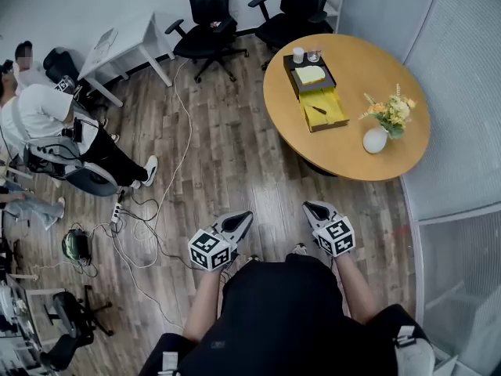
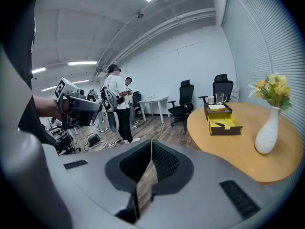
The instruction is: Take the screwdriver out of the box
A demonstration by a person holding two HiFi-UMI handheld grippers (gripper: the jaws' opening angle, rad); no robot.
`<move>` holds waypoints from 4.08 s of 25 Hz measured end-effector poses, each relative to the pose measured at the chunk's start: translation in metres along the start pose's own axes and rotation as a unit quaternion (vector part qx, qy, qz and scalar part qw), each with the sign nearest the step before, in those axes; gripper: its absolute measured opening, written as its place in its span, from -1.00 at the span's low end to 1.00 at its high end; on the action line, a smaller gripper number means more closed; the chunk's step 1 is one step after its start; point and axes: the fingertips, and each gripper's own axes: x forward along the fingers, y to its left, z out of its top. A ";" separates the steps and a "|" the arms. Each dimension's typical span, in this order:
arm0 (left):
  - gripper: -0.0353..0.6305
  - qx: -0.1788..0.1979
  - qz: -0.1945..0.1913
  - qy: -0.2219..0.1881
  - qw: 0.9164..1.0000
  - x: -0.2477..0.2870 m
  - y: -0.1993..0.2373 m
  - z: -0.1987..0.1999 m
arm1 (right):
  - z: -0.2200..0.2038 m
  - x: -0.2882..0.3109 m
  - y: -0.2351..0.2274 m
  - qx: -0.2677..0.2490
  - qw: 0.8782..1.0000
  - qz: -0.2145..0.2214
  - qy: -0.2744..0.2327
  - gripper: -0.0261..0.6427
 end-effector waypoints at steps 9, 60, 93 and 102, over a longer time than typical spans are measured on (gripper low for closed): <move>-0.88 0.009 -0.016 0.011 1.000 0.047 -0.032 0.005 | -0.011 -0.035 -0.042 0.012 1.000 -0.014 0.001 -0.90; -0.88 -0.007 -0.177 0.040 0.983 0.165 0.179 0.107 | 0.081 0.088 -0.127 0.037 0.981 -0.187 0.030 -0.90; -0.88 -0.012 -0.101 0.044 0.994 0.320 0.137 0.162 | 0.081 0.116 -0.295 0.013 0.998 -0.046 0.041 -0.90; -0.88 -0.017 -0.143 0.059 0.988 0.355 0.157 0.170 | 0.077 0.137 -0.316 0.028 0.995 -0.074 0.063 -0.90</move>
